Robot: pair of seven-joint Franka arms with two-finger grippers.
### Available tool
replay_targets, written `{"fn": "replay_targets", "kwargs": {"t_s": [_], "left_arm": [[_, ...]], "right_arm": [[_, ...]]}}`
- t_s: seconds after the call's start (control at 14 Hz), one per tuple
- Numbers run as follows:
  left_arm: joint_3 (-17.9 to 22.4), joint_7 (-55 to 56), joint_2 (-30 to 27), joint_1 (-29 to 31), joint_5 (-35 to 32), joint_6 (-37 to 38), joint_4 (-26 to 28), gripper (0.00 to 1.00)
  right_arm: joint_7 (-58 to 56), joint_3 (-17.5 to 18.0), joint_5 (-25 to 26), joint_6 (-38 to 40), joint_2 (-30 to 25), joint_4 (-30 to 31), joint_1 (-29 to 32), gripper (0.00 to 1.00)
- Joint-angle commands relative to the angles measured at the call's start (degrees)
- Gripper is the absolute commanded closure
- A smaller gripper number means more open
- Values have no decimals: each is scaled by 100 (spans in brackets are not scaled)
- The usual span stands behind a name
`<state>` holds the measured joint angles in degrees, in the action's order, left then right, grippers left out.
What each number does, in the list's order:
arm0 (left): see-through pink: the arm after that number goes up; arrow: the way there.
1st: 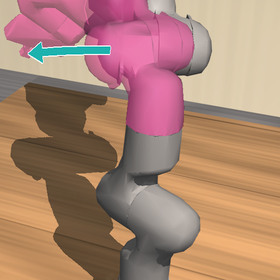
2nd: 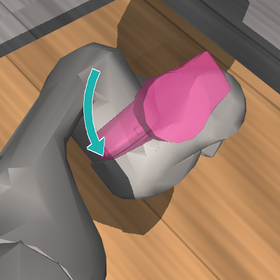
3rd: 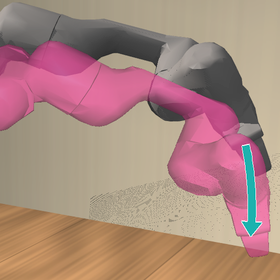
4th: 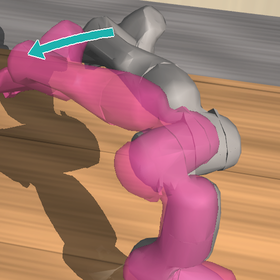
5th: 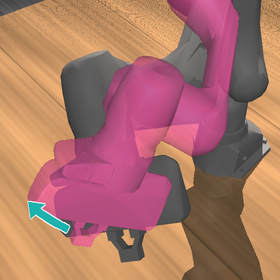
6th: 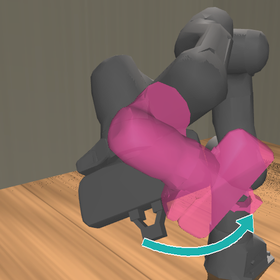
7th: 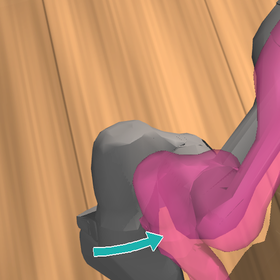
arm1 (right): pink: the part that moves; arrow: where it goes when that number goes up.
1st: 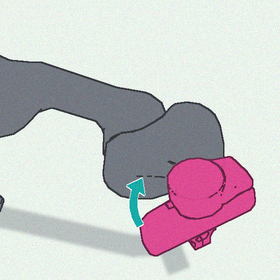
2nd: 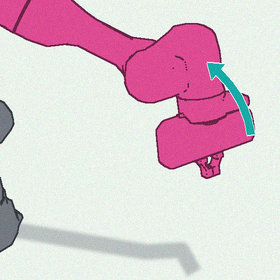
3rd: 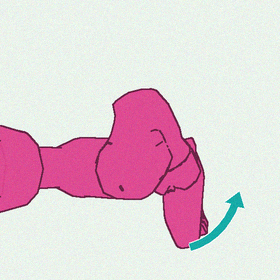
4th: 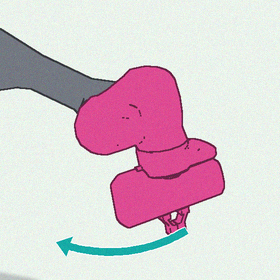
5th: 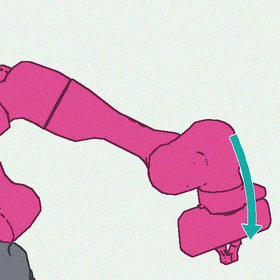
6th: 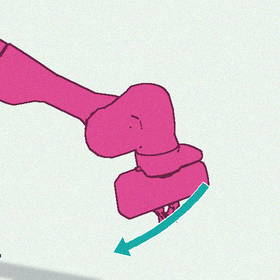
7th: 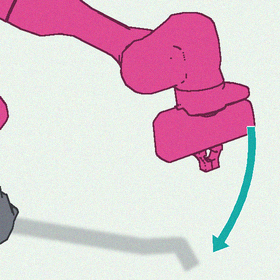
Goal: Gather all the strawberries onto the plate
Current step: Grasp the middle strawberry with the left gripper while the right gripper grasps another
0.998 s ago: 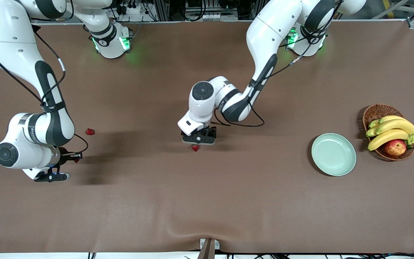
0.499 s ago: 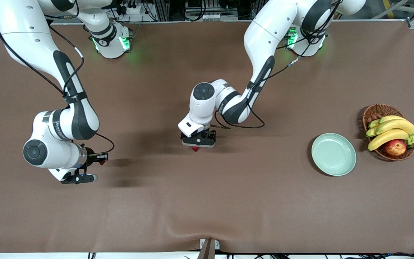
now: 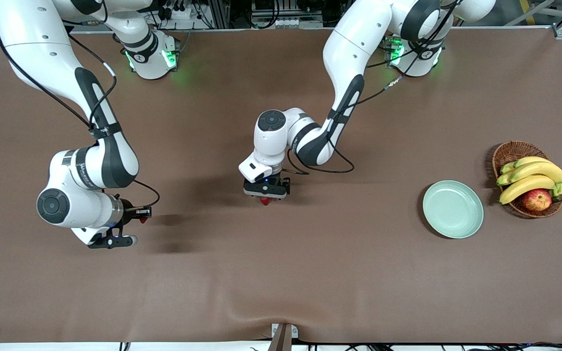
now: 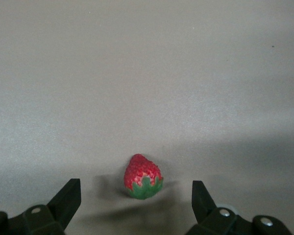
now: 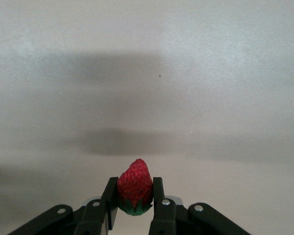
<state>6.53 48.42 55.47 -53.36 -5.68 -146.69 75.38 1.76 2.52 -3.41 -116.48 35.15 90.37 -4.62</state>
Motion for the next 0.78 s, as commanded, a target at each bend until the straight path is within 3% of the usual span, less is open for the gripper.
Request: {"fn": "replay_targets", "kwargs": {"t_s": [0.0,0.43,0.5,0.57,0.64,0.71], "left_arm": [[216,176,218,-113,-170,-71,-278,0],[243,185,341,-122,-170,-202,-314,0],[243,272,350,-122,-170,-211,-331,16],[243,421,359,-122,-170,-211,-331,50],[243,527,350,-122,-161,-211,-331,92],[243,693,350,-122,-161,-211,-331,100]], "right_arm": [[70,38,-72,73,-70,7,22,99],[79,38,-72,73,-70,7,22,100],[79,38,-72,73,-70,7,22,100],[79,38,-72,73,-70,7,22,100],[79,38,-72,73,-70,7,22,100],[79,38,-72,73,-70,7,22,100]]}}
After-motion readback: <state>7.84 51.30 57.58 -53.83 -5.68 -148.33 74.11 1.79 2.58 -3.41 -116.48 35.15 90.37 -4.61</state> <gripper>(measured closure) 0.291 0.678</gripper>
